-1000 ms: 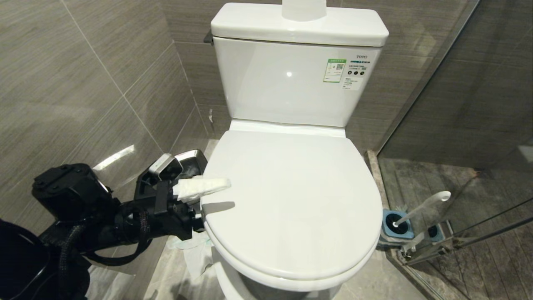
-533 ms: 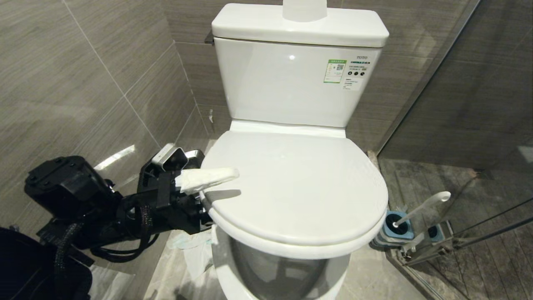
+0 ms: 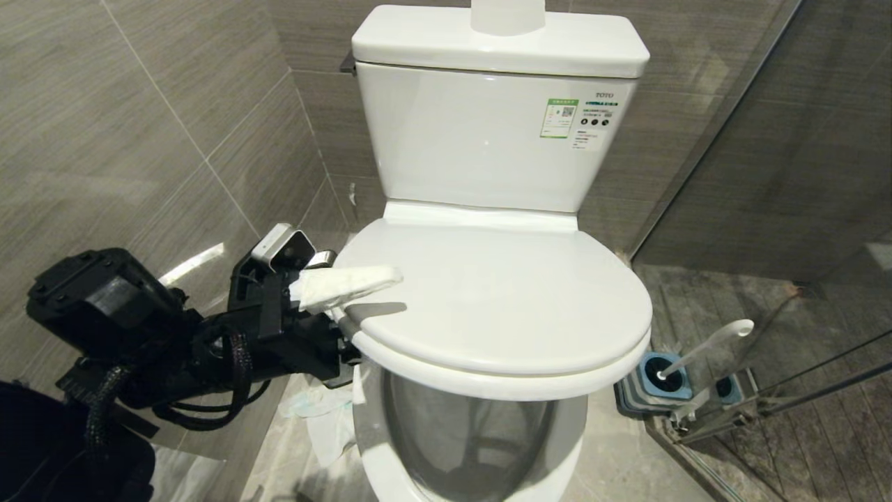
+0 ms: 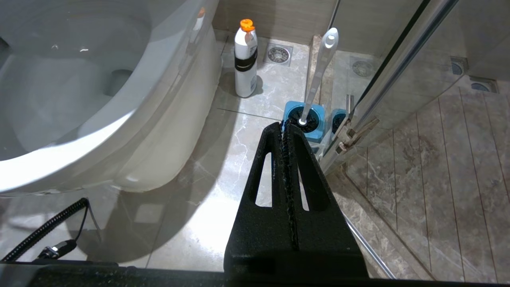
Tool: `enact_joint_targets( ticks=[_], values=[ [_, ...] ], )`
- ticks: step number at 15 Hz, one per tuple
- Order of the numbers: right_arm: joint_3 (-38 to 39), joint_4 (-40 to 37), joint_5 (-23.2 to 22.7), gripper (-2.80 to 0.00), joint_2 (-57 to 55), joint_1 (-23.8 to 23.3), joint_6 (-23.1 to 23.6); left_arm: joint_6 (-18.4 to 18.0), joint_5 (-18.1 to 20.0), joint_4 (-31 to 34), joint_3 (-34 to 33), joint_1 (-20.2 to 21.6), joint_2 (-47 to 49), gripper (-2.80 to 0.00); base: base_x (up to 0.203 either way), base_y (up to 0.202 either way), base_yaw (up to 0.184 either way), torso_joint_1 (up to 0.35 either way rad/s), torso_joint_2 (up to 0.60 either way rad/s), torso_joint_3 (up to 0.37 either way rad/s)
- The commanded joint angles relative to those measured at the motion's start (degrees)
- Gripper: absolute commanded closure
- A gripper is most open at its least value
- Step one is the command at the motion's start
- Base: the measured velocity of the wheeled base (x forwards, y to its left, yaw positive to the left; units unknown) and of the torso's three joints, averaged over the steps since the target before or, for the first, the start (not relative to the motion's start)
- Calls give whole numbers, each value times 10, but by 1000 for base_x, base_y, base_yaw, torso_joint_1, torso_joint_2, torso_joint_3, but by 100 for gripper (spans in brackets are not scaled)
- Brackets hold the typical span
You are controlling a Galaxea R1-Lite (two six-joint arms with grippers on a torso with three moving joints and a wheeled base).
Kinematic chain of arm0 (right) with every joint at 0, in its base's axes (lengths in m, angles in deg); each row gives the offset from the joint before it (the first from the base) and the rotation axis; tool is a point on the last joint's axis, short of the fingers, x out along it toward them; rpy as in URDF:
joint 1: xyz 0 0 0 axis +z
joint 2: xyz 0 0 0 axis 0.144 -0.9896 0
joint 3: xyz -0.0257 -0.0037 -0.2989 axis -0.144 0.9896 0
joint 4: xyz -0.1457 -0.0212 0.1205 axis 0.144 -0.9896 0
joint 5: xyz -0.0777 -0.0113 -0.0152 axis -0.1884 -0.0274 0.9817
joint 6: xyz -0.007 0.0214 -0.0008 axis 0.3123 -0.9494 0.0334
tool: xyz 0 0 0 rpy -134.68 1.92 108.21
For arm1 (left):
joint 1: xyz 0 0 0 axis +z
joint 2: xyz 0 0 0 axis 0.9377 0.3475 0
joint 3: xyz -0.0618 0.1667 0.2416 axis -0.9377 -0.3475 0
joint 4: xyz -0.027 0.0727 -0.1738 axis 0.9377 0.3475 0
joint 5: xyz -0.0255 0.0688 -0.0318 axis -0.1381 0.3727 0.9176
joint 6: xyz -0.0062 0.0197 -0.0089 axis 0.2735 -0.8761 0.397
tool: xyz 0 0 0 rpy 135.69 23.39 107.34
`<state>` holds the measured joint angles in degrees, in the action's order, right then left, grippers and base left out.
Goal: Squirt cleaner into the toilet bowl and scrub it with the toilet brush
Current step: Use the left hand to lift the toilet lid slightly
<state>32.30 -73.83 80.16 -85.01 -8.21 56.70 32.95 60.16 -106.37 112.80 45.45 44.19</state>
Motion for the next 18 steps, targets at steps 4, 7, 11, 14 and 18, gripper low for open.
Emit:
enact_joint_targets(
  ticks=[4, 7, 11, 14, 18],
  values=[
    [1, 0, 0, 0, 0, 0, 0, 9, 4, -5, 3, 1, -39, -280, 0, 0, 0, 0, 0, 0],
    [1, 0, 0, 0, 0, 0, 0, 11, 4, -5, 1, 1, -52, -280, 0, 0, 0, 0, 0, 0],
    [1, 0, 0, 0, 0, 0, 0, 7, -7, -5, 11, 1, -54, -280, 0, 0, 0, 0, 0, 0],
    [1, 0, 0, 0, 0, 0, 0, 7, -18, -5, 27, 1, -59, -280, 0, 0, 0, 0, 0, 0],
    [1, 0, 0, 0, 0, 0, 0, 2, -39, -5, 65, 1, -55, -280, 0, 0, 0, 0, 0, 0]
  ],
)
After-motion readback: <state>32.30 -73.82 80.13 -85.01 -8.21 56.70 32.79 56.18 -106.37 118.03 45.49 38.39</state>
